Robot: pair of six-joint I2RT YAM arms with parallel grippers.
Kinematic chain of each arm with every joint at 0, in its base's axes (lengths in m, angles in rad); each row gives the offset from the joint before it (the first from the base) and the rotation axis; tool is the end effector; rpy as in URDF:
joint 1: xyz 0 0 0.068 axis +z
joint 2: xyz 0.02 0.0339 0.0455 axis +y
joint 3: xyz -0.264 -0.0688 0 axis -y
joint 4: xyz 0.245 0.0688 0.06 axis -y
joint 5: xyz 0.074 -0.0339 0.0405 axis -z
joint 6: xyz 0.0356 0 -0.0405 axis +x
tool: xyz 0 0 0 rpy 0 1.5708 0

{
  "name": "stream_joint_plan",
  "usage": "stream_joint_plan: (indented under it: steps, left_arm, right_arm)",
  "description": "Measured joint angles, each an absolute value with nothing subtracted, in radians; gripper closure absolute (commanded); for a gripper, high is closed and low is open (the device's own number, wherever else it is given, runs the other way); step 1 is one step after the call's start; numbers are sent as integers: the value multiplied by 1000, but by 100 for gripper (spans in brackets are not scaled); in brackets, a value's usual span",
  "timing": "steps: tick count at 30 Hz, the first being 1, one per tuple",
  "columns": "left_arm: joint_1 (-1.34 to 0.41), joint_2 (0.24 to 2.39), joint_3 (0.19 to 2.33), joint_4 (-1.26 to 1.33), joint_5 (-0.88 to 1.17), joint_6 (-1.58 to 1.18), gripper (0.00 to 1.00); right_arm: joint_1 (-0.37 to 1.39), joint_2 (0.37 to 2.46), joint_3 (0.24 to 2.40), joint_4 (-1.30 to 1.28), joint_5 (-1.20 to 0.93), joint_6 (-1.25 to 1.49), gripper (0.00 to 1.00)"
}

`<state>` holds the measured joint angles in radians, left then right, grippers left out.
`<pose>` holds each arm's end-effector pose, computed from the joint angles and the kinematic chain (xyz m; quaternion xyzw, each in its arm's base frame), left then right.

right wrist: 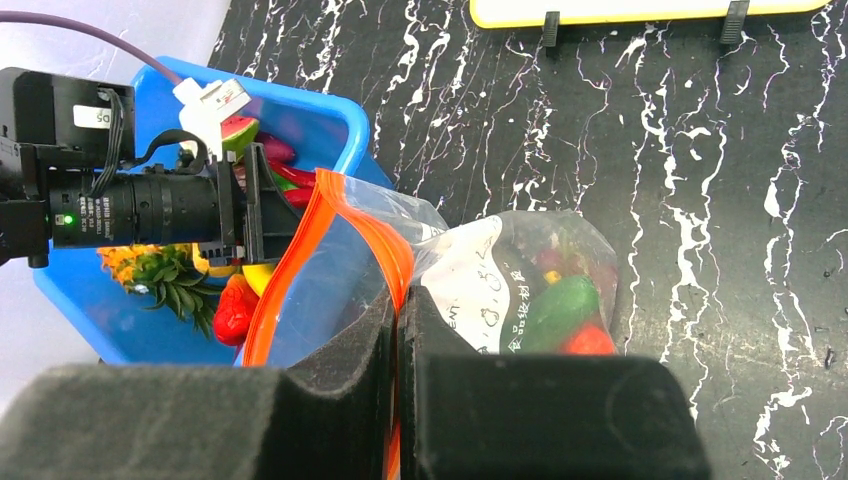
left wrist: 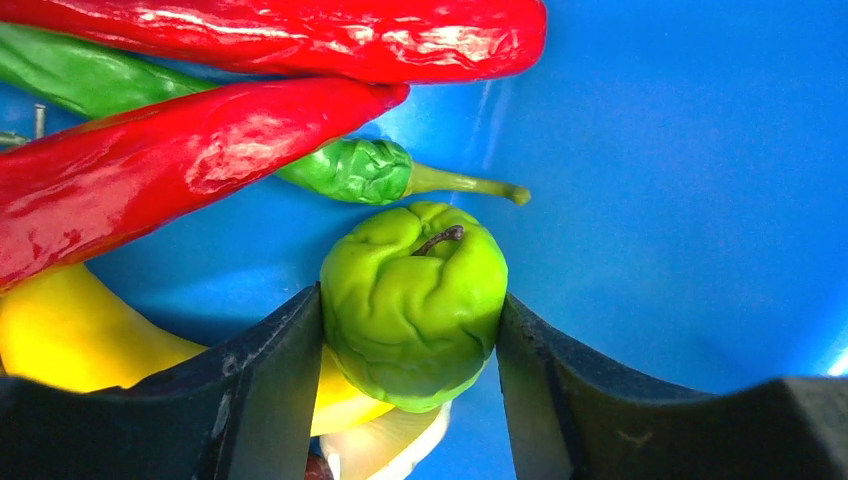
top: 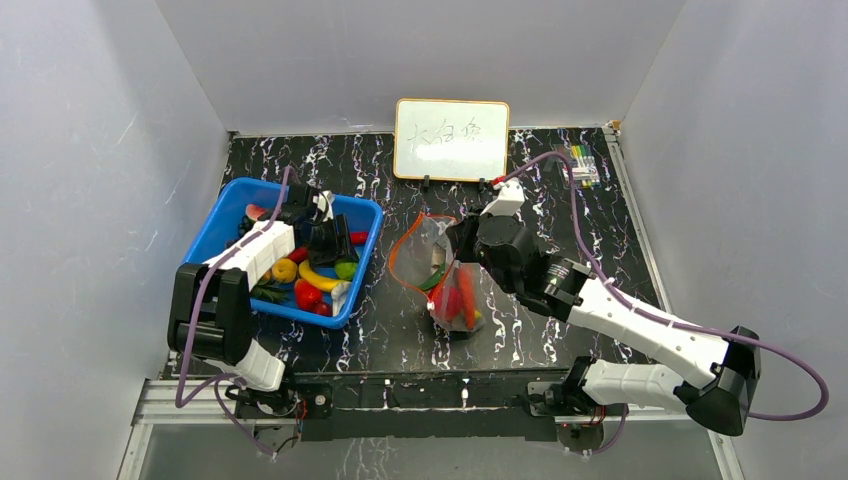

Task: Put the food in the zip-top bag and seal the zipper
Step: Pick up the fake fruit from the bin.

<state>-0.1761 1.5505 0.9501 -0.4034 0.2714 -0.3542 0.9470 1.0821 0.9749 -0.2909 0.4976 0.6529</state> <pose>0.3024 -0.0635 0.1972 -0.0469 0.9509 -0.1980 0.2334 0.1558 0.1874 0.3392 0.0165 0.8186 0.2418 0.5208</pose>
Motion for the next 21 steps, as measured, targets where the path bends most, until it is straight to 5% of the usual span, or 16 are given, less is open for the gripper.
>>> stream_joint_plan:
  steps: [21]
  left_arm:
    - [-176,1193,1018,-520,204,-398,71]
  right_arm:
    - [947,1134,998,-282,463,665,100]
